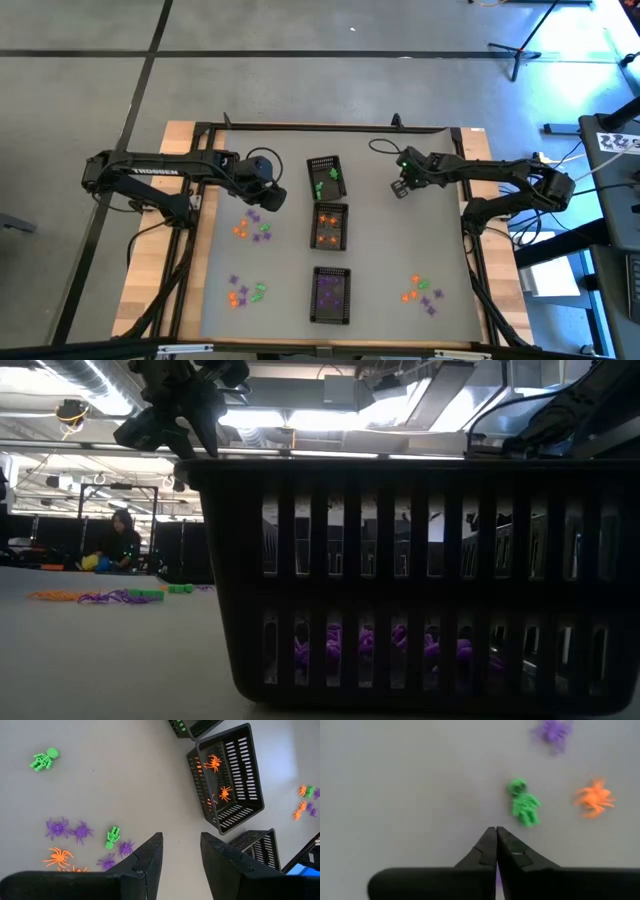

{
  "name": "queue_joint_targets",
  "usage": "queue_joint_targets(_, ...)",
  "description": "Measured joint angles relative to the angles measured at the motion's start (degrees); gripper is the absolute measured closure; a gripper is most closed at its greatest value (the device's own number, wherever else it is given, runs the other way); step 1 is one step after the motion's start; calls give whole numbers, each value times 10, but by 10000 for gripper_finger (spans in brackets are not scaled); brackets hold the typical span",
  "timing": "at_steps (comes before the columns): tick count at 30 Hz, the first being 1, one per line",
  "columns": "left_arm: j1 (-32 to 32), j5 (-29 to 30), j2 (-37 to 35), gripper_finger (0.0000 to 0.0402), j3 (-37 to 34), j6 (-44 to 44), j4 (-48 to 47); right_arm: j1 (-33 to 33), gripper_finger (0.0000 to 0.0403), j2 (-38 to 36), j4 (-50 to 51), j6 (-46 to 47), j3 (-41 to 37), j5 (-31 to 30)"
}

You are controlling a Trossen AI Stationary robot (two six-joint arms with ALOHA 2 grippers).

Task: Sort Halloween decoration
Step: Put the violet spider toy into the bottom black bin

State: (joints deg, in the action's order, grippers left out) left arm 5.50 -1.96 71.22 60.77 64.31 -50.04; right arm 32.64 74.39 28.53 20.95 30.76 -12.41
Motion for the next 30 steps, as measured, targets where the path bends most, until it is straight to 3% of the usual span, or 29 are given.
queue_joint_targets(16, 0, 0, 0, 278, 0, 0, 0, 0, 269, 0, 63, 4, 0, -3)
queue_joint_targets(30, 0, 0, 0, 278, 0, 0, 0, 0, 258, -9, 89, 46, -6, 37)
